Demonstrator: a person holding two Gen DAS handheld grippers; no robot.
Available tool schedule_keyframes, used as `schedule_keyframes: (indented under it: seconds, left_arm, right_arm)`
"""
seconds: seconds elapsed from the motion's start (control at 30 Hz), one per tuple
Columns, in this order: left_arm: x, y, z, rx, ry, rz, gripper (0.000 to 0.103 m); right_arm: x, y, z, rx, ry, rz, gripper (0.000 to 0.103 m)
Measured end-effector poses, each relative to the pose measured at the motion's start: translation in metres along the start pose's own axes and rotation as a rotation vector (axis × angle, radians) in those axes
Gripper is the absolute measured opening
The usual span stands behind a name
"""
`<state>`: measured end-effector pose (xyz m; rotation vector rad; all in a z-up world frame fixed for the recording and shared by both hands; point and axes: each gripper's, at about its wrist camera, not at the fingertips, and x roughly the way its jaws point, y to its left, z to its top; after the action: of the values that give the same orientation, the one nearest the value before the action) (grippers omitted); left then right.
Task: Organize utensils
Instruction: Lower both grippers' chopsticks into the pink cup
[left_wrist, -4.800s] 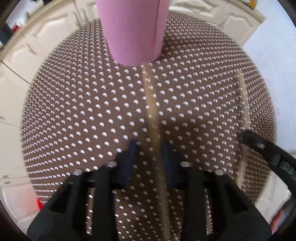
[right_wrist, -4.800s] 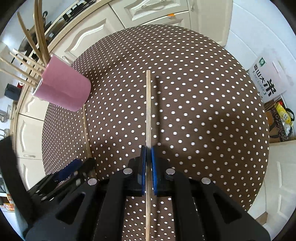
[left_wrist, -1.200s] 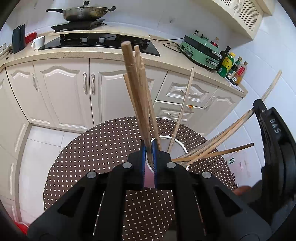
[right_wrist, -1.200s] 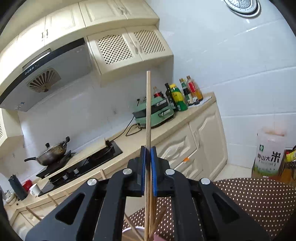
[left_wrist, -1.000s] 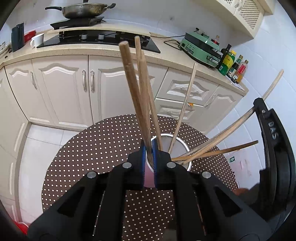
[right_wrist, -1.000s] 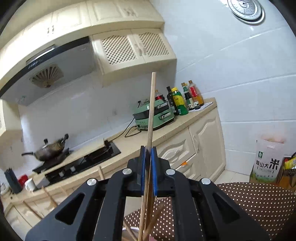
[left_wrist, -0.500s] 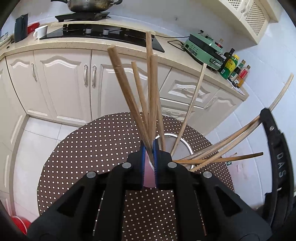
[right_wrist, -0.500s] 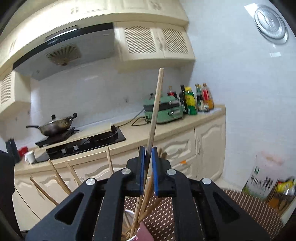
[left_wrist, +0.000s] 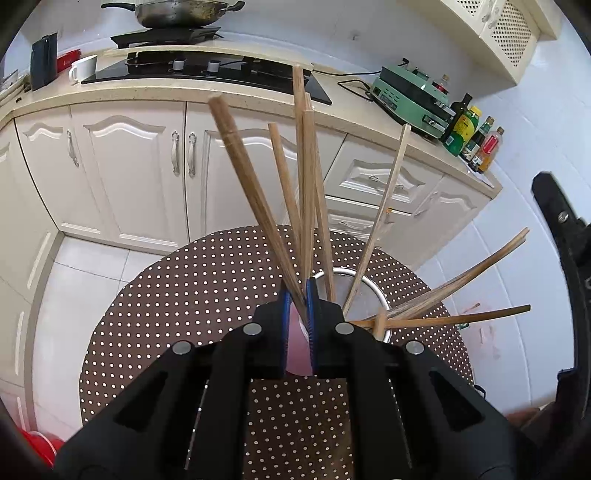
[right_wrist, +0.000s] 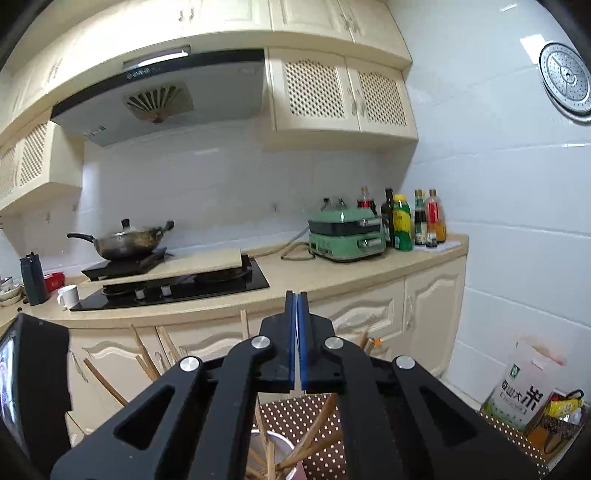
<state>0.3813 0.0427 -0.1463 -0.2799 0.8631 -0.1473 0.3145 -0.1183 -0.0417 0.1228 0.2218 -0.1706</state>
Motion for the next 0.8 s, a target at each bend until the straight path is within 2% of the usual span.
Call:
schedule_keyframes:
  seconds: [0.1, 0.13, 0.17, 0.23, 0.3, 0.33, 0.37, 0.4, 0.43, 0.47, 0.6, 0.7, 0.8]
  left_arm:
    - [0.001, 0.002, 0.001, 0.004, 0.000, -0.001, 0.010]
    - [0.001, 0.003, 0.001, 0.004, 0.001, -0.004, 0.010]
    - [0.001, 0.004, 0.001, 0.002, 0.002, -0.008, 0.010]
    - [-0.001, 0.004, 0.001, 0.002, 0.005, -0.041, 0.010]
    - [-0.004, -0.003, -0.001, 0.028, 0.005, -0.066, 0.010]
    - [-0.006, -0.008, -0.002, 0.050, 0.000, -0.065, 0.009]
    - [-0.008, -0.015, -0.004, 0.084, -0.008, -0.054, 0.009]
    - [-0.009, -0.019, -0.007, 0.101, -0.011, -0.051, 0.009]
    - [-0.009, -0.021, -0.008, 0.105, -0.007, -0.053, 0.009]
    - [-0.009, -0.021, -0.008, 0.105, -0.002, -0.055, 0.009]
    - [-0.005, -0.017, -0.006, 0.089, 0.003, -0.025, 0.009]
    - [-0.003, -0.011, -0.004, 0.071, 0.005, -0.015, 0.009]
    - [0.000, -0.006, -0.001, 0.061, 0.005, -0.002, 0.009]
  right_arm:
    - [-0.005, -0.019, 0.001, 0.057, 0.153, 0.085, 0.002]
    - [-0.006, -0.027, -0.001, 0.060, 0.237, 0.114, 0.004]
    - [-0.008, -0.034, -0.005, 0.055, 0.306, 0.139, 0.010]
    - [-0.017, -0.045, -0.008, 0.030, 0.357, 0.182, 0.012]
    - [-0.022, -0.047, -0.007, -0.035, 0.415, 0.182, 0.013]
    - [-0.024, -0.047, -0.006, -0.051, 0.437, 0.179, 0.015]
    - [-0.026, -0.046, -0.005, -0.046, 0.461, 0.186, 0.022]
    - [-0.027, -0.046, -0.006, -0.030, 0.470, 0.192, 0.028]
    - [-0.030, -0.046, -0.006, -0.005, 0.464, 0.205, 0.038]
    - [-0.031, -0.043, -0.006, 0.001, 0.456, 0.210, 0.042]
    - [-0.033, -0.027, -0.003, -0.076, 0.423, 0.233, 0.043]
    - [-0.037, -0.024, 0.002, -0.061, 0.394, 0.246, 0.046]
    - [-0.039, -0.028, 0.003, -0.040, 0.403, 0.243, 0.051]
